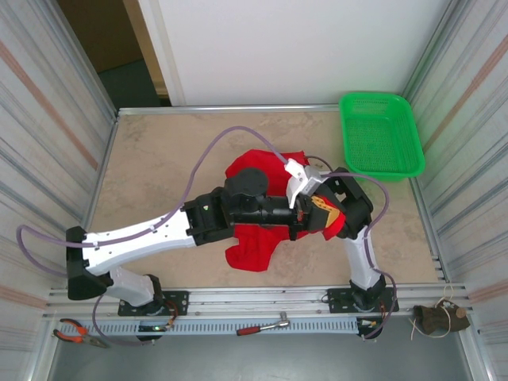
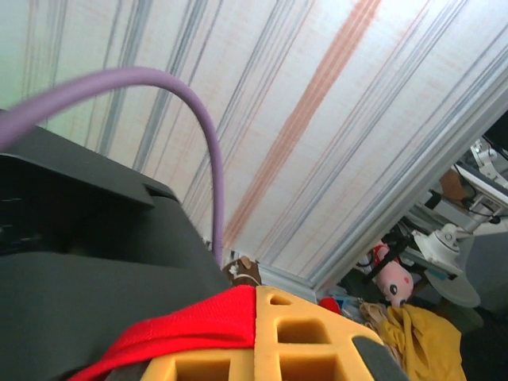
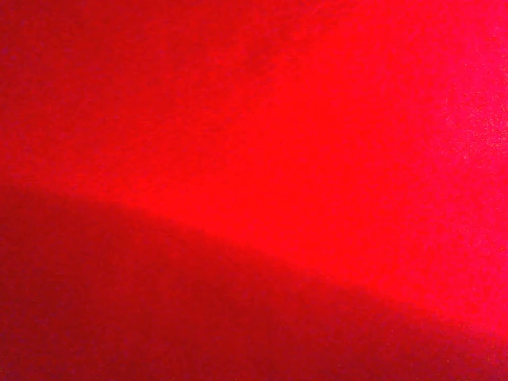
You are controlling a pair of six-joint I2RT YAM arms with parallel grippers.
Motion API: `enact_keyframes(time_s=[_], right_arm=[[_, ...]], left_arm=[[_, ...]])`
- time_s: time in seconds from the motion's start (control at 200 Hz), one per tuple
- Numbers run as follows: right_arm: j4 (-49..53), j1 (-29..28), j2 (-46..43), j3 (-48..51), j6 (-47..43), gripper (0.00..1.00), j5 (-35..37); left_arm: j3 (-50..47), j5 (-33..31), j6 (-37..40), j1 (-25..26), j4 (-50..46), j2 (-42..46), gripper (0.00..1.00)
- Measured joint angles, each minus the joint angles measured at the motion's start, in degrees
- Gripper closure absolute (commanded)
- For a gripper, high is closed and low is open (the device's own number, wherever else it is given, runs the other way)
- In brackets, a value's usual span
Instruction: Fold the inside-out t-shirt
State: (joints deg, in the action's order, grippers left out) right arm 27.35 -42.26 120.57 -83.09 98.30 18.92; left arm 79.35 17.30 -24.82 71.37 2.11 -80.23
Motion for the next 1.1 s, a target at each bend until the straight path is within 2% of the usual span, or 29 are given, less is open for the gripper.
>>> enact_keyframes(time_s=[0.145,0.235,0.316,0.456,0.621,0.771,0.902,1.057,1.097], right_arm=[[-10.8,1.4,-3.8,7.9,-4.5,1.0,-2.9],[-18.3,2.6,-5.9,12.7,-8.6,1.0,-6.5],[-24.8,3.8,-7.1,16.3,-12.6,1.0,-11.3],[-30.7,4.7,-8.9,20.4,-19.7,1.0,-20.2],[-30.4,4.7,-14.4,21.1,-27.5,1.0,-28.1],[-25.8,4.7,-22.8,17.1,-33.4,1.0,-32.3],[-21.9,4.8,-27.7,10.0,-36.5,1.0,-34.7],[-17.8,4.8,-31.2,2.3,-38.9,1.0,-36.6],[-17.1,4.9,-31.9,1.0,-39.1,1.0,-36.9]], left_arm=[[-2.3,-1.4,-0.9,-1.4,2.0,1.5,1.0],[-4.7,-1.9,-2.3,-4.3,3.4,3.4,1.0],[-7.6,-3.1,-4.0,-9.8,4.2,5.3,1.0],[-13.0,-5.9,-6.3,-22.6,4.1,8.8,1.0],[-19.0,-6.5,-9.2,-37.0,4.1,11.8,1.0],[-23.3,-4.6,-12.1,-47.9,4.2,10.2,1.0],[-24.0,-1.6,-12.7,-52.9,4.2,4.6,1.0],[-22.4,0.7,-11.2,-55.3,1.0,-2.7,1.0],[-22.0,1.2,-11.0,-56.0,0.2,-4.3,0.91]])
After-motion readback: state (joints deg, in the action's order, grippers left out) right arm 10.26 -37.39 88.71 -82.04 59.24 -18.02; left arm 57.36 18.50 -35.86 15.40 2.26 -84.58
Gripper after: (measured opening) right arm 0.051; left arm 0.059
